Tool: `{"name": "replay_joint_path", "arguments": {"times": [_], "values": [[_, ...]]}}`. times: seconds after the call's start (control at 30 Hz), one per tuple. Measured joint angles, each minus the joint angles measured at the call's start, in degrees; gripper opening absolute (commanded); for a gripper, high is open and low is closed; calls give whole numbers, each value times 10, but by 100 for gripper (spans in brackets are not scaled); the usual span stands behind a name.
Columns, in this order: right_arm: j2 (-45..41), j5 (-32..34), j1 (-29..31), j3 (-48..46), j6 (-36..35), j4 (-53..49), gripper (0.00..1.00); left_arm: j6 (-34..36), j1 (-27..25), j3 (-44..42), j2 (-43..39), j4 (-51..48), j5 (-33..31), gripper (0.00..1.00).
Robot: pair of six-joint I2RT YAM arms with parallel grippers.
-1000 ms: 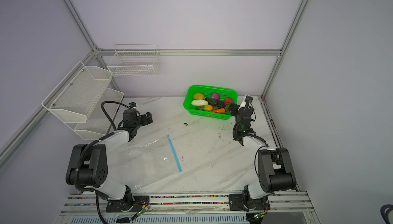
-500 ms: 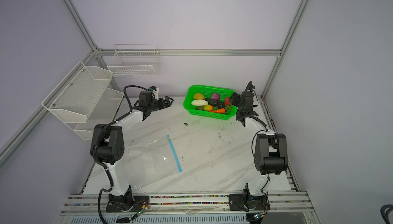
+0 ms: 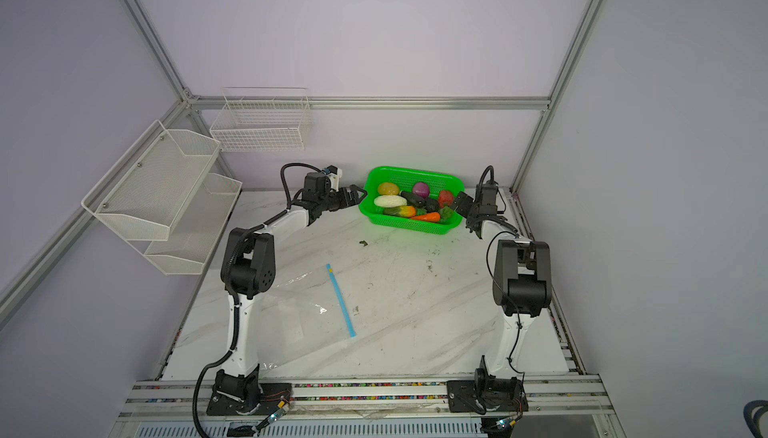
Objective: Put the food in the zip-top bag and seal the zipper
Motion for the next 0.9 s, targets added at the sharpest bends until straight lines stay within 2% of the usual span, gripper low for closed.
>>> {"name": "replay_joint_path", "arguments": {"times": [0.43,0.9], "values": [[12,-69,2,4,2,-1,97,-8,-23,40,44,6,38,100],[33,-99,6,23,-3,5,97,-14,-25,40,48,16,66,95]]}}
